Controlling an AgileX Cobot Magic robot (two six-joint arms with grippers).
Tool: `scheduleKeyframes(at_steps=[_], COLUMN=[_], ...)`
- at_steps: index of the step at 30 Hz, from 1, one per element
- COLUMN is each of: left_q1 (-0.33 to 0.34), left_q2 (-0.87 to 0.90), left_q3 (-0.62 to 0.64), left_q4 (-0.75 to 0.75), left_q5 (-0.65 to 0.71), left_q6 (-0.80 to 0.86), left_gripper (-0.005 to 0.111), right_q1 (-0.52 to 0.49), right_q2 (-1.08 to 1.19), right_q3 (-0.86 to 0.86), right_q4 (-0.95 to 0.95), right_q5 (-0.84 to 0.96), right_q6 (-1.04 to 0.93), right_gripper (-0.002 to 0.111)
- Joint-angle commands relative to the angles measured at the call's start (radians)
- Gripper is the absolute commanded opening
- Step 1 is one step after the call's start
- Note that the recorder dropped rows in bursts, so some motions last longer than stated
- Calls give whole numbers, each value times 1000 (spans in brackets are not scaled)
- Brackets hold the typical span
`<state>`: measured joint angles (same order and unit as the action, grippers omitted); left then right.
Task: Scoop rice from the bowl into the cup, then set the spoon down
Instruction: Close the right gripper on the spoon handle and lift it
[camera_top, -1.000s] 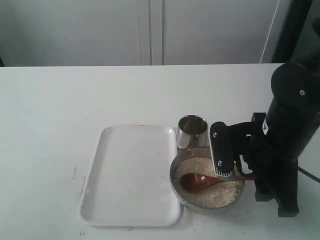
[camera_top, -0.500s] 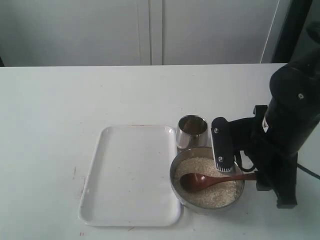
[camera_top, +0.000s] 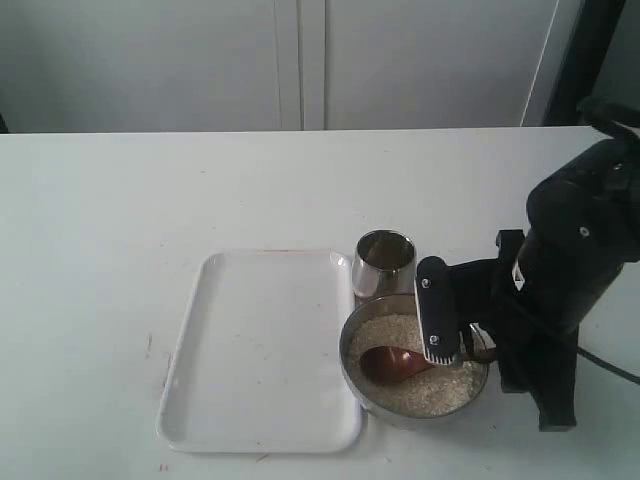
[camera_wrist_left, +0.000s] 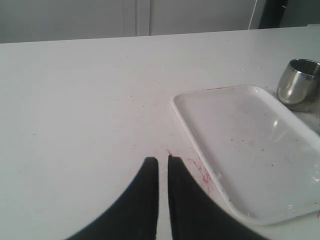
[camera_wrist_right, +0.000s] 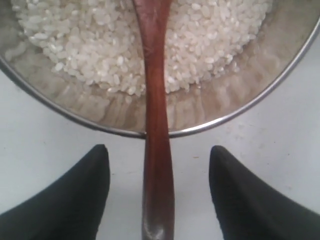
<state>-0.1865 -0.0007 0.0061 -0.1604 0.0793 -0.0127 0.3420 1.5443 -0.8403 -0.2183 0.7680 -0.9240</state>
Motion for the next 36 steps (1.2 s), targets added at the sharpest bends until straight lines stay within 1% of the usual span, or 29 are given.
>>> scheduleKeyframes(at_steps=[1,5,15,21,26,27,32,33,36], left_q1=[-1,-1,-1,-1,-1,-1,-1,-1,-1], left_q2=[1,1,1,1,1,1,1,1,1], left_q3=[-6,-6,-6,-6,-6,-6,-6,-6,-6], left_q4=[-10,-10,-10,-10,-10,-10,-10,-10,-10], left_q5=[-3,-3,-3,-3,-3,-3,-3,-3,-3], left_q6=[-6,-6,-6,-6,-6,-6,-6,-6,-6], left_gripper=[14,14,14,14,14,14,14,14,14], right_q1=[5,5,5,5,5,5,5,5,6], right_q2=[12,12,10,-50,-125,-138,-184,-193,-243], right_q3=[5,5,5,3,3,3,3,3,3], right_q4=[-3,-3,-1,1,1,1,1,1,1], right_q5=[-3,5,79,90,135,141,219,239,266], right_q6=[38,39,39,61,121,128,228,266,464], right_gripper=[51,46,29,19,2,0,0,0,0])
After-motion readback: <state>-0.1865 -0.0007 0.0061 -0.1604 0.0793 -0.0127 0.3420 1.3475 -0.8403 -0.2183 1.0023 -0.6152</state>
